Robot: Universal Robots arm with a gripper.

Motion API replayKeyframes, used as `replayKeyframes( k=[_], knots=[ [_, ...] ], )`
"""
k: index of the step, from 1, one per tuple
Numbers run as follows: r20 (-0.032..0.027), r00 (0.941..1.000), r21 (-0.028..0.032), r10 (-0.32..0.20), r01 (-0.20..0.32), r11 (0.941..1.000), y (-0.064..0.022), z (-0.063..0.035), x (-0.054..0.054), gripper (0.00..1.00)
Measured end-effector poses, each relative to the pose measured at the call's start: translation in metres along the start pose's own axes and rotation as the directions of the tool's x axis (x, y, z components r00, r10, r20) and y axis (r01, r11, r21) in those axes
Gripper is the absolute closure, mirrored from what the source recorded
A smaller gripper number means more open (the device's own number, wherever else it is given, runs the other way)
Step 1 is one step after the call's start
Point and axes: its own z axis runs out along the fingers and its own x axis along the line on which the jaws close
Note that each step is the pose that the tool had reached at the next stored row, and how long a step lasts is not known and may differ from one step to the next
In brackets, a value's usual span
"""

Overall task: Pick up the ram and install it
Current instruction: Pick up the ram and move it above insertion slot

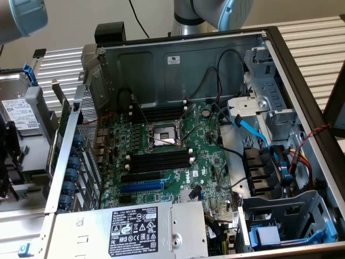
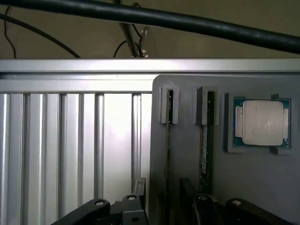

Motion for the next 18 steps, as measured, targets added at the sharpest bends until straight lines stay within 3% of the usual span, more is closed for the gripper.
replayKeyframes(
  k=[3,6,16,18],
  knots=[
    [0.0033,1.0000,-0.0064,0.000,0.000,1.0000,-0.0007,0.0015,-0.0001,0.58],
    [0.0106,0.9999,-0.0074,0.000,0.000,1.0000,-0.0008,0.0026,-0.0001,0.58],
    [0.0109,0.9999,-0.0173,0.001,-0.001,0.9999,-0.0010,0.0066,-0.0002,0.60],
    [0.0109,0.9999,-0.0184,0.001,-0.001,0.9998,-0.0010,0.0068,-0.0002,0.73]
  ],
)
